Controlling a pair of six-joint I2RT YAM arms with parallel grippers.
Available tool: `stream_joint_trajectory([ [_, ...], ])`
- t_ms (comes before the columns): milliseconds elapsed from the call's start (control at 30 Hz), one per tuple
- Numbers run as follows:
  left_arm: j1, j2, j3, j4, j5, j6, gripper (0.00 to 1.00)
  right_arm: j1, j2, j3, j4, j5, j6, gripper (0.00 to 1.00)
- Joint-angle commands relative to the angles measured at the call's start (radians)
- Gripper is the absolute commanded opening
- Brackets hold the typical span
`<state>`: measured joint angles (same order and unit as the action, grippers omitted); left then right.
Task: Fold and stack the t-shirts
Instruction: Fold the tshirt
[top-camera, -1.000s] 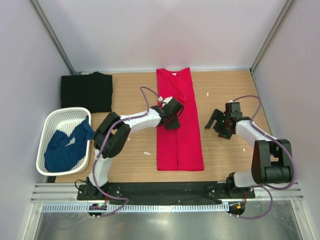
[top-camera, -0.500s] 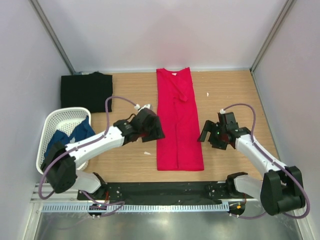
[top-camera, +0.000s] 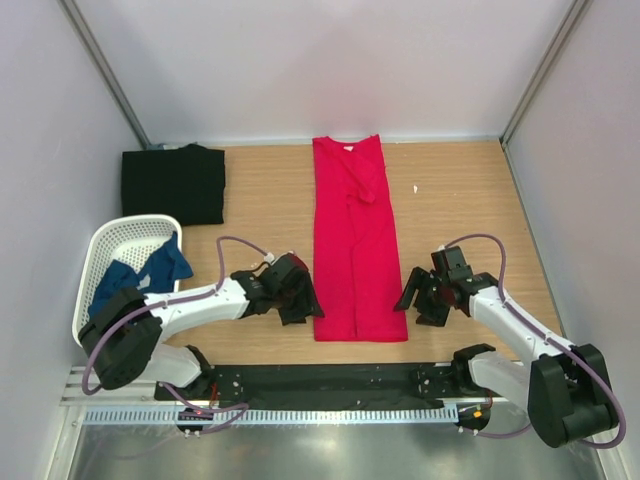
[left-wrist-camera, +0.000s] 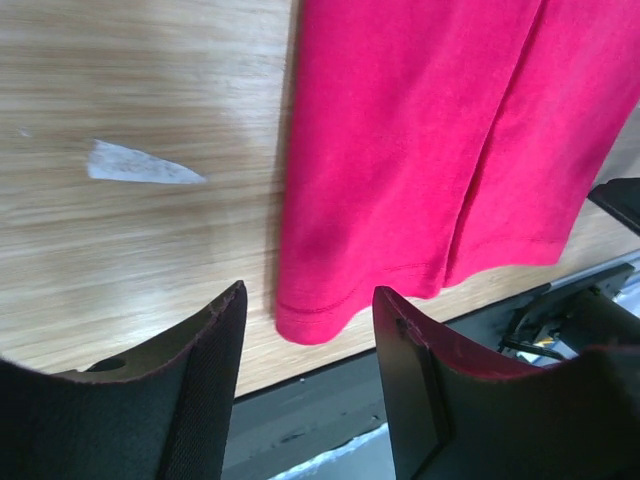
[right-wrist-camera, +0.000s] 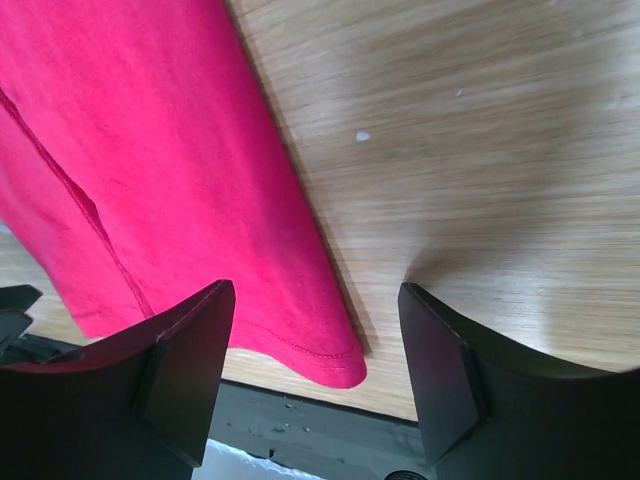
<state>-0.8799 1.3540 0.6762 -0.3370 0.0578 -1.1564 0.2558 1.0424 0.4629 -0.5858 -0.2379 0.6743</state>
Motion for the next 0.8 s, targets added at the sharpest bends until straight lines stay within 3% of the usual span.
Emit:
stream_joint_trajectory([
  [0,-0.011,0.023,-0.001,0.072,0.03,-0.058,0.53,0.022,-0.022,-0.018,-0.023,-0.015,0.037,0.72],
  [467,-0.076,0.022,-0.086,0.07,-0.013,-0.193,0.48,0.065,-0.064,-0.046,-0.14,-0.006,0.064,0.63],
  [767,-0.085,0.063,-0.079,0.076,-0.007,-0.197,0.38,0.097,-0.068,-0.067,-0.109,-0.023,0.097,0.49],
])
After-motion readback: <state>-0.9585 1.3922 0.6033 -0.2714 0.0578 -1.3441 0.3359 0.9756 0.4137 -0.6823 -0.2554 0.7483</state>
